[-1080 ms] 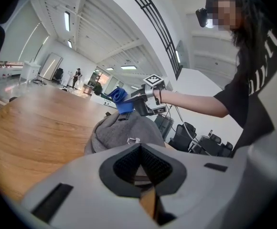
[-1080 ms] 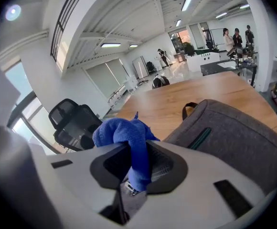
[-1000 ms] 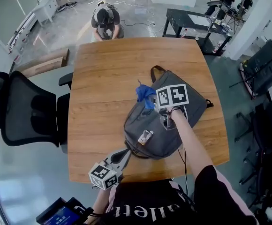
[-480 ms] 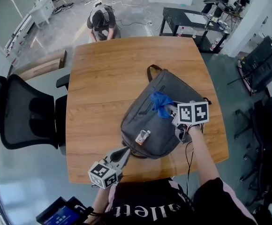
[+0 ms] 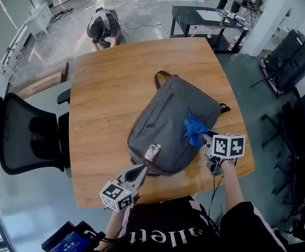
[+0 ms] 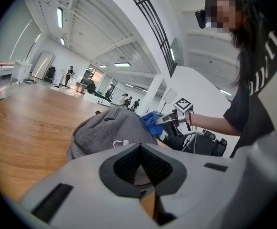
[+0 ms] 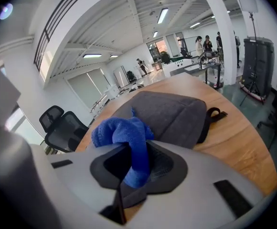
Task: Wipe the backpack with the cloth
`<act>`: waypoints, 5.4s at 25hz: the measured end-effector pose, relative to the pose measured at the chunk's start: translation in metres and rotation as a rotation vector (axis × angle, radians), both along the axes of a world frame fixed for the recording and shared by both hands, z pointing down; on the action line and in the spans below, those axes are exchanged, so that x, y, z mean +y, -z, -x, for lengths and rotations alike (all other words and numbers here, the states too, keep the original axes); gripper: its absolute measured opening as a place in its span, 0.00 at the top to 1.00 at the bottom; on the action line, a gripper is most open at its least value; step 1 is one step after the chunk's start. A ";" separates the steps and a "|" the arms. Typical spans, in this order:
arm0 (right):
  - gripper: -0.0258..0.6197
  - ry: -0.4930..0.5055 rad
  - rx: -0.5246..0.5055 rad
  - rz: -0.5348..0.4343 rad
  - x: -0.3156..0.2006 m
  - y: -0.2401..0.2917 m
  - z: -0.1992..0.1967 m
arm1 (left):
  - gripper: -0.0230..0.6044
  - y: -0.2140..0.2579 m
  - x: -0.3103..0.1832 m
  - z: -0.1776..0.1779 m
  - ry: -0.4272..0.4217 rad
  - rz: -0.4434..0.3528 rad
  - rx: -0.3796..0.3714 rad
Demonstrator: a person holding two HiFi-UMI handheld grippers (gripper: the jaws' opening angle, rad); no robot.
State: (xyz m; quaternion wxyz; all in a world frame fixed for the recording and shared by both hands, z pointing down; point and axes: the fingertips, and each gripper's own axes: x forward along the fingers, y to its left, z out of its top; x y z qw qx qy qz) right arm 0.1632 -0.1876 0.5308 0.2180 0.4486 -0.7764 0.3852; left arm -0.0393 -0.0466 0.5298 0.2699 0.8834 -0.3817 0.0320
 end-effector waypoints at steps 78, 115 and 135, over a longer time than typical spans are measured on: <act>0.84 0.043 0.133 -0.071 -0.063 0.024 -0.097 | 0.97 -0.007 -0.005 -0.068 -0.066 0.039 -0.023; 0.84 0.399 0.368 -0.182 -0.158 0.004 -0.087 | 0.97 -0.004 -0.018 -0.043 0.079 0.041 -0.044; 0.84 0.131 0.171 -0.141 -0.068 -0.024 -0.162 | 0.97 0.002 0.025 -0.076 0.110 0.053 -0.105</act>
